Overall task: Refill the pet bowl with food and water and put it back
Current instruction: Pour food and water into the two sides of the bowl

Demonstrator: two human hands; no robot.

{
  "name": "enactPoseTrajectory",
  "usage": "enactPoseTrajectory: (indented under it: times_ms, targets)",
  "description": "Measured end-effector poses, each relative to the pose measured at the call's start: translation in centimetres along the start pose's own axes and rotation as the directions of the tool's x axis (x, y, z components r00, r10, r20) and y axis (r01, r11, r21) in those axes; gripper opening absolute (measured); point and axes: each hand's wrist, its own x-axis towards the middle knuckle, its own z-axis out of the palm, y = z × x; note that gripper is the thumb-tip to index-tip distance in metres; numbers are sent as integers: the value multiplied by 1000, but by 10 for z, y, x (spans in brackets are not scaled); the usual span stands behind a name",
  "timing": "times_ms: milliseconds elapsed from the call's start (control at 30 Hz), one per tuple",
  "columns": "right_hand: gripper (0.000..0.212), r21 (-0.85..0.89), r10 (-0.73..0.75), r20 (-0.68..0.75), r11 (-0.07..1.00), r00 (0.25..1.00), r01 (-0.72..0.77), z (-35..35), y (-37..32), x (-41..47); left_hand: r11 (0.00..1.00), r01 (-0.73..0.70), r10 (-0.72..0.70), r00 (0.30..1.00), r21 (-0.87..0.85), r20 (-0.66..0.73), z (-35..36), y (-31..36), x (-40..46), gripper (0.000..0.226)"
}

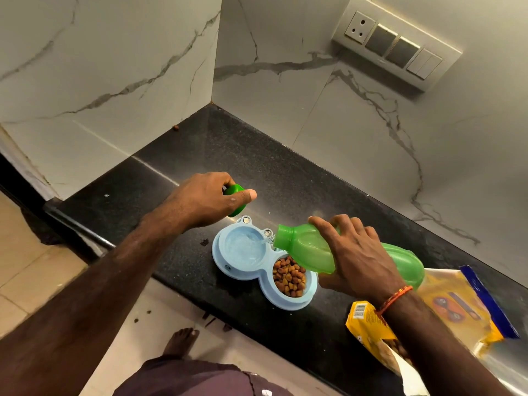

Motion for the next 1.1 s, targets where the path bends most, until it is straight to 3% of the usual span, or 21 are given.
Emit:
enactPoseTrajectory:
  times_ms: [1100]
  targets:
    - [120,-5,-10,-20,1000,1000,10,-6,3,2,1000,-23,23,999,-5,-28,6,3,-8,62]
